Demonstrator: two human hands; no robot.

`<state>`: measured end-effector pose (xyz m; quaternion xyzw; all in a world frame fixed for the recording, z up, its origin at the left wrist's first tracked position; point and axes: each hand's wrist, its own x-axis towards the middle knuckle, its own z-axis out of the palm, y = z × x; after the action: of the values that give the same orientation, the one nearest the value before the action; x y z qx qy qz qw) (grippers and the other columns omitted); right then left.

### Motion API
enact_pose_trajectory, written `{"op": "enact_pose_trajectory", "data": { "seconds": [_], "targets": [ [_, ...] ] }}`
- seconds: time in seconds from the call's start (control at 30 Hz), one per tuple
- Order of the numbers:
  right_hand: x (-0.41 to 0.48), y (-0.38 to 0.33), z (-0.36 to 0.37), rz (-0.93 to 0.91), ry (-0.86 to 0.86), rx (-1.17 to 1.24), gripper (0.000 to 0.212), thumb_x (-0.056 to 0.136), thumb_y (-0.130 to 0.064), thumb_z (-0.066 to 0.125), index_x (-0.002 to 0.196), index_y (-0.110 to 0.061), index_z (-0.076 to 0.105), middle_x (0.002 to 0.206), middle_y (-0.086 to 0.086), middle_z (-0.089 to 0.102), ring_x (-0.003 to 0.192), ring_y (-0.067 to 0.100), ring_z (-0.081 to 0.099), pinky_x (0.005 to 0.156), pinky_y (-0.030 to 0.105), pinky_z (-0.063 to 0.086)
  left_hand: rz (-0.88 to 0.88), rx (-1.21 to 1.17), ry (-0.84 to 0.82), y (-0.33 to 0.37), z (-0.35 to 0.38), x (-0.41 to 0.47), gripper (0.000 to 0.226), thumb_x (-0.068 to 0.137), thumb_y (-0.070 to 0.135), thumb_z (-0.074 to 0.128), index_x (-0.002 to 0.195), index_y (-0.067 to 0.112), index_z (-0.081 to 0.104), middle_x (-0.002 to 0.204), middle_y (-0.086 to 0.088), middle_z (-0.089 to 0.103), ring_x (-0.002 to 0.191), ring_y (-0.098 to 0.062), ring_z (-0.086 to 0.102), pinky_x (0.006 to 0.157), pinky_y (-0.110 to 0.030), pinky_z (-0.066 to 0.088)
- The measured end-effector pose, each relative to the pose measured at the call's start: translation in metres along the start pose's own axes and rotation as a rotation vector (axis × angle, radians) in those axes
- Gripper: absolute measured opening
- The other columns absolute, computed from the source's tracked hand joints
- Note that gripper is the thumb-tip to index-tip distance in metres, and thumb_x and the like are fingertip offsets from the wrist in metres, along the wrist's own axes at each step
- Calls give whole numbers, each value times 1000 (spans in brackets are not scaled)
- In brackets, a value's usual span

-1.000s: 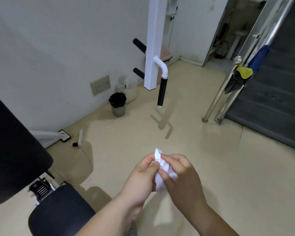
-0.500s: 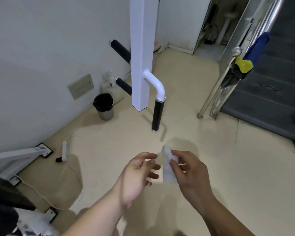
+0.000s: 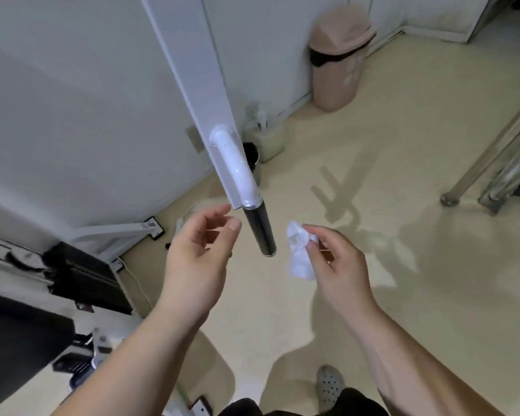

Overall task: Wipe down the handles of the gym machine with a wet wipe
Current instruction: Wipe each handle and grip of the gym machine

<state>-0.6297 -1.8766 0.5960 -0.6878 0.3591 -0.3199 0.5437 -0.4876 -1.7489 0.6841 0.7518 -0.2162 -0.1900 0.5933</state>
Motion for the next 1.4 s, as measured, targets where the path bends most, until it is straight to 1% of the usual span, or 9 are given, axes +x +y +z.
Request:
{"op": "enact_pose_trajectory", "data": {
  "seconds": [0.13, 0.3, 0.5, 0.6, 0.8, 0.9, 1.07, 1.27, 1.4],
  "targets": [
    [27, 16, -2, -16, -94, 92, 24, 101, -12, 60, 115, -28, 73, 108, -14, 72, 101, 8, 66, 81, 13, 47, 104, 65, 147, 21, 22, 4, 6, 96, 26, 69, 101, 25, 73, 93, -3, 74, 82, -18, 63, 77, -41, 58],
    [41, 15, 5, -46, -169, 198, 22, 100, -11, 61, 114, -22, 74, 108, -13, 73, 99, 7, 66, 78, 10, 45, 90, 147, 222, 28, 35, 5, 6, 93, 21, 73, 94, 27, 73, 84, 7, 76, 78, -17, 68, 85, -49, 58],
    [55, -4, 9, -211, -163, 258, 25, 100, -7, 61, 114, -23, 74, 101, -7, 72, 95, 13, 65, 81, 18, 49, 112, 222, 216, 27, 41, 12, 6, 90, 28, 77, 94, 31, 75, 88, 1, 77, 86, -24, 72, 87, -54, 58],
    [62, -21, 18, -252, -178, 298, 27, 100, -13, 57, 120, -16, 74, 112, -7, 73, 106, 9, 67, 90, 18, 50, 121, 236, 201, 25, 40, 14, 5, 89, 30, 77, 93, 31, 75, 86, 2, 77, 77, -17, 68, 84, -50, 58],
    [56, -19, 46, -238, -226, 397, 36, 99, -19, 56, 133, -12, 66, 121, -6, 73, 112, 3, 68, 99, 23, 52, 115, 218, 171, 24, 40, 20, 18, 82, 38, 77, 93, 25, 76, 87, -4, 77, 82, -28, 71, 86, -56, 57],
    [55, 11, 48, -175, -272, 373, 35, 99, -19, 63, 134, -14, 67, 117, -7, 75, 104, -1, 68, 93, 19, 52, 132, 222, 155, 22, 39, 22, 25, 78, 46, 77, 92, 26, 75, 90, -11, 75, 86, -40, 68, 89, -60, 57],
    [48, 39, 49, -84, -361, 299, 33, 98, -12, 67, 130, -11, 69, 98, -13, 72, 87, -11, 63, 79, 4, 42, 146, 229, 129, 21, 31, 23, 17, 78, 44, 77, 89, 31, 74, 94, -17, 72, 81, -27, 63, 90, -58, 55],
    [65, -15, 50, -423, -251, 274, 24, 97, -9, 67, 120, -9, 73, 96, -8, 72, 86, 3, 65, 81, 20, 52, 142, 227, 98, 24, 31, 24, 20, 78, 44, 77, 90, 28, 75, 91, -11, 75, 82, -26, 65, 87, -56, 56],
    [64, 1, 47, -377, -281, 278, 31, 96, -6, 68, 126, -10, 70, 104, -5, 76, 94, 1, 69, 86, 15, 51, 137, 245, 89, 25, 31, 26, 22, 76, 47, 77, 89, 29, 75, 89, -9, 75, 81, -33, 67, 89, -61, 54]
  ]
}}
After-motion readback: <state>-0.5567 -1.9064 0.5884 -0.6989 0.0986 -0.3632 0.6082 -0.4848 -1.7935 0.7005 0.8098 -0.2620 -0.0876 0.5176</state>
